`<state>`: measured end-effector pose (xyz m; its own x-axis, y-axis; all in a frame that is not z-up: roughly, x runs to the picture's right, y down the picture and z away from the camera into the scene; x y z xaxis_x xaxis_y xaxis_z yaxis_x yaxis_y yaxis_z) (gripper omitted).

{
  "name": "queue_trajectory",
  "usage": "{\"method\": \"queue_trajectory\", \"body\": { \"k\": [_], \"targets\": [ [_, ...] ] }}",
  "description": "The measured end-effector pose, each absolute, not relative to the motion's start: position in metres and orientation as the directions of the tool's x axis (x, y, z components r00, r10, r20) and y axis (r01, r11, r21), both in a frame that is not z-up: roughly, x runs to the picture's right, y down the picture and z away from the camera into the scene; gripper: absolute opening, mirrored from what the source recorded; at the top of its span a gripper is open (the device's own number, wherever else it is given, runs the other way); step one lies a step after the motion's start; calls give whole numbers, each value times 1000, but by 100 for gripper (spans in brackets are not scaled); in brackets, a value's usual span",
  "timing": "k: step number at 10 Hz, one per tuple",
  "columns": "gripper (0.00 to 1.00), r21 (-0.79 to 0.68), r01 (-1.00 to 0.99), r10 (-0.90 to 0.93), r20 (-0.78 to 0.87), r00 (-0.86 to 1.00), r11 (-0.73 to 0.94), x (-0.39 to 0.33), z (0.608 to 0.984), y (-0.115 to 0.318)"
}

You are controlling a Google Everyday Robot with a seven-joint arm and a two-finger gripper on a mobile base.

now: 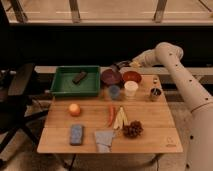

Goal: Wipe purple bowl with brush

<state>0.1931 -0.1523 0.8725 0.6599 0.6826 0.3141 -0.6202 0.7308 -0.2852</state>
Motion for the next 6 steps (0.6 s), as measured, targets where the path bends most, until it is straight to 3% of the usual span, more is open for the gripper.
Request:
{"method": "queue_trajectory", "body": {
  "k": [6],
  "targets": [
    [0,-318,-545,627,286,725,775,158,911,-124]
  ]
}}
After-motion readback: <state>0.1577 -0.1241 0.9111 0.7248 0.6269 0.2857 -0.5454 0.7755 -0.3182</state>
